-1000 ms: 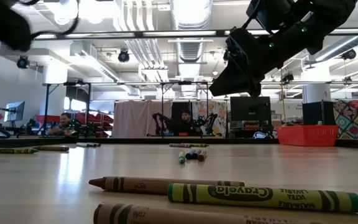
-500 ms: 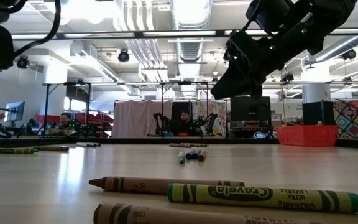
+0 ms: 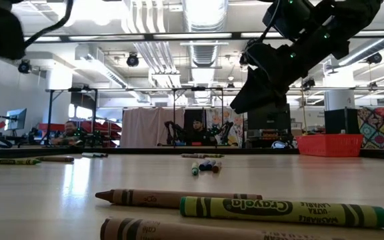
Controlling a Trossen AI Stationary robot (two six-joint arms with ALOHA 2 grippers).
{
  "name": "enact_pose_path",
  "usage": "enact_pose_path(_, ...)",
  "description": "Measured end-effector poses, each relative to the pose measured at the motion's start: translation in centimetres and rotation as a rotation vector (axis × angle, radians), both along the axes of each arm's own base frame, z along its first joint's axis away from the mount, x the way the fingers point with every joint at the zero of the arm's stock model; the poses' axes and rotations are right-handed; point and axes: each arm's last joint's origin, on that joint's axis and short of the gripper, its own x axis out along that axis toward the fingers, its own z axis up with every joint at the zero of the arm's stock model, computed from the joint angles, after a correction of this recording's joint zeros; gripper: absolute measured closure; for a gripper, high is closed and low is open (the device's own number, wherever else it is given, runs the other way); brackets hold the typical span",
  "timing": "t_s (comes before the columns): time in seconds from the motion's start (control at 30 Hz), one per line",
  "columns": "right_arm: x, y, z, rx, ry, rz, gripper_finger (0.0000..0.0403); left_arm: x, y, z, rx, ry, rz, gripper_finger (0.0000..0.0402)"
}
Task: Sort crayons
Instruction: Put the brown crayon into the red bin
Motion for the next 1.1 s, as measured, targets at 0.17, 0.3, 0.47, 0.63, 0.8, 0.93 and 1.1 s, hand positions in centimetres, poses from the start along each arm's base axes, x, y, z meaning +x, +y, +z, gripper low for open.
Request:
enact_pose_path(0.17, -0.1, 0.0, -0.1, 0.004, 0.017, 0.006, 0.0269, 1.2, 0.4, 1.5, 0.116, -0.199, -0.005, 0.0281)
enact_pose_path(0.3, -0.1, 0.1, -0.2, -0.014, 0.026, 0.023, 0.0279, 2.1, 0.6, 3.2, 0.223, -0.369, -0.036, 0.0281)
enact_pose_path(0.47, 1.0, -0.1, 0.9, -0.089, -0.132, 0.029, 0.0284, 2.9, 1.5, 4.4, 0.554, -0.543, 0.022, 0.0281)
enact_pose_path(0.63, 4.4, -1.0, 1.5, -0.081, -0.223, -0.005, 0.0275, 3.2, 3.5, 4.5, 0.715, -0.496, 0.060, 0.0280)
enact_pose_path(0.8, 10.0, -3.3, 0.5, -0.040, -0.009, -0.072, 0.0269, 3.4, 5.1, 5.0, 0.774, -0.510, 0.048, 0.0280)
enact_pose_path(0.93, 14.7, -3.9, -0.4, -0.080, 0.062, -0.025, 0.0269, 2.9, 5.9, 5.6, 0.811, -0.537, 0.038, 0.0280)
enact_pose_path(1.1, 19.5, -3.8, -1.3, -0.047, 0.020, 0.122, 0.0268, 0.8, 6.6, 7.1, 0.933, -0.586, 0.100, 0.0280)
